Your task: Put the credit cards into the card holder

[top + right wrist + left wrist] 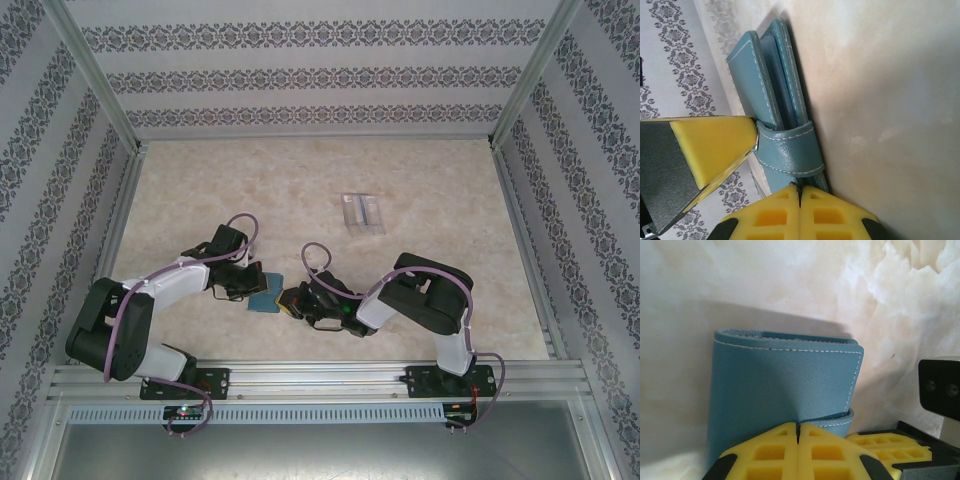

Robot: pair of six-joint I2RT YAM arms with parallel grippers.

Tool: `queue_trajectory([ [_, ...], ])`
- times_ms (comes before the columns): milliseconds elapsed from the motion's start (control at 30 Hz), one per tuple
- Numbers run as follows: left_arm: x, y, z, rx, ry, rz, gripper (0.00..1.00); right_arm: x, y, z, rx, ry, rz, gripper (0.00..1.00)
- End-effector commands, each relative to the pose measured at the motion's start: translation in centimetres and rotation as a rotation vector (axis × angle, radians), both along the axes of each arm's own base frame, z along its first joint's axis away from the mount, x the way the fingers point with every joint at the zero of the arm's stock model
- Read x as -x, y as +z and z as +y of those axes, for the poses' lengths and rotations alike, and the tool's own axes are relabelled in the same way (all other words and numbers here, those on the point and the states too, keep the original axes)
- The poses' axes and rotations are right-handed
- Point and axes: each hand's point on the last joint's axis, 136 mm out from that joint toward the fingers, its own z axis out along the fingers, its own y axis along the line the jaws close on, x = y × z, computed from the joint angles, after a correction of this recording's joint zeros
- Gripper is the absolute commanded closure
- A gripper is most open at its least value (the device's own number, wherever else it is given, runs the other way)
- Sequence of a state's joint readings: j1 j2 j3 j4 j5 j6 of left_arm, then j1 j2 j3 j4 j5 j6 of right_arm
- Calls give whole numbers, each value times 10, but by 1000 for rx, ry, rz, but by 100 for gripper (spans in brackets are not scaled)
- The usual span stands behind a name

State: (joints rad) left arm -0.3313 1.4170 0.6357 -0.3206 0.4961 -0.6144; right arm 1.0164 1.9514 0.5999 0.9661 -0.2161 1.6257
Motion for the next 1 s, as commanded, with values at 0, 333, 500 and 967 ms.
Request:
queue_trajectory([
  [0, 21, -20, 13, -54, 13, 75, 100, 1, -35, -20, 101, -36, 69, 100],
  [333, 27, -17, 16, -53, 23, 71, 100, -4, -33, -20, 102, -41, 64, 100],
  [500, 30, -23, 13, -41, 20, 90, 100, -6, -31, -22, 107, -42, 57, 99],
  [967, 30, -23, 19, -47, 50, 45, 100, -17, -9, -18, 88, 6, -16, 91],
])
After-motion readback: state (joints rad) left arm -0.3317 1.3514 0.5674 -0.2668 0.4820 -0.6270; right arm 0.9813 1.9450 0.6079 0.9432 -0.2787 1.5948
